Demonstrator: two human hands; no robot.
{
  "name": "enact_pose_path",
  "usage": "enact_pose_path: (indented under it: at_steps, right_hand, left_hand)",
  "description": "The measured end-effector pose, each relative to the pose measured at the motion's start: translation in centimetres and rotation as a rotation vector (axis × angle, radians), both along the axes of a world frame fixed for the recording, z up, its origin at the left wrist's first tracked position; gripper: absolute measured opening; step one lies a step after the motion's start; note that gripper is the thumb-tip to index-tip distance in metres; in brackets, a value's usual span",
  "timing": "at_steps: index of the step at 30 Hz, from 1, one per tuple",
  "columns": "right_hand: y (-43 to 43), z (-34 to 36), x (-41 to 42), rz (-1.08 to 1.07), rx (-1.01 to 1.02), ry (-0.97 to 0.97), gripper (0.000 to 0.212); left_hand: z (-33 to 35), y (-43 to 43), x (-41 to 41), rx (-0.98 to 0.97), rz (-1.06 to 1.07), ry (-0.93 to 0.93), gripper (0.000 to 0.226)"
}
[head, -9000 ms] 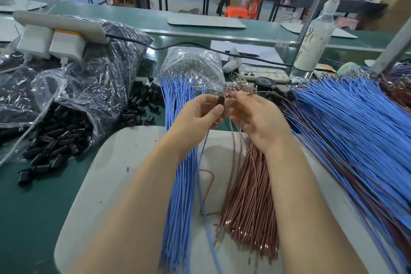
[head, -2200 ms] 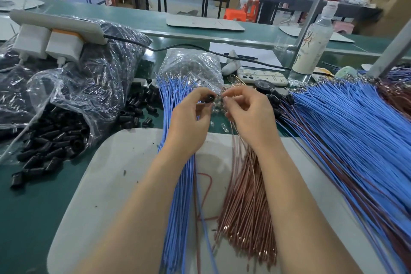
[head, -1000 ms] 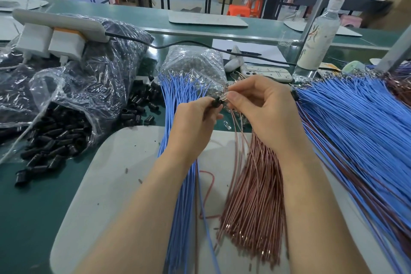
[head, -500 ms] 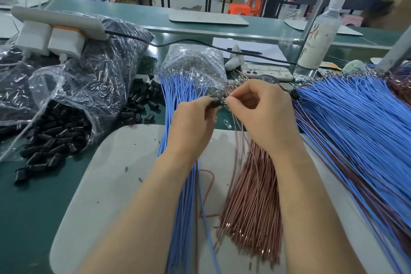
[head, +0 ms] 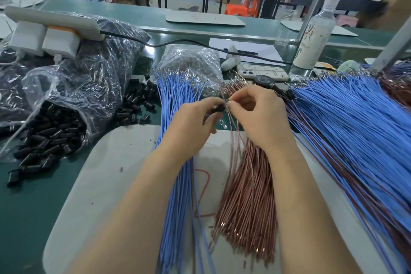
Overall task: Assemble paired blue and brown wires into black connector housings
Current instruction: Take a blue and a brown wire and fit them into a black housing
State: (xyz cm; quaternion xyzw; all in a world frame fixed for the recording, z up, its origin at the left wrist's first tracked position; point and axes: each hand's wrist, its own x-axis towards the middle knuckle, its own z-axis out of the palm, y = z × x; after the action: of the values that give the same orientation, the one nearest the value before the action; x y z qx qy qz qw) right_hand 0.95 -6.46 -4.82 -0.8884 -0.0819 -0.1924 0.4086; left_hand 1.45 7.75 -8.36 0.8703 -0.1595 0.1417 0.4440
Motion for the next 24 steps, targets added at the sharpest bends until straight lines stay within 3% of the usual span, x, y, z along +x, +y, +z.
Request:
enact_pose_path:
  at_steps: [3,8,13,19,24]
  right_hand:
    - [0.00,-0.10,0.27,-0.008,0.074,0.026,0.004]
    - [0.19,-0.16,0.27,-0.025,0.290,0.070,0.010]
    - [0.29,-0.43,0.25,0.017,0.178,0.078,0.022]
    - [0.63,-0.65,0.12,0.106,0.041,0.070,0.009]
    - [0.89,-0.64,0.14,0.082,0.018,0.025,0.008]
  left_hand:
    - [-0.11,0.09,0.26,-0.081,0.021,0.020,0.013]
    - [-0.17,0.08,0.23,-0.176,0.034,0.020,0.021]
    - [0.18,-0.01,0.12,-0.352,0.035,0.056,0.033]
    - [0.37,-0.08,-0.06,-0.372,0.036,0.055,0.029]
    - [0.53,-0.06,-0.11,-0.261,0.090,-0.049,0.021]
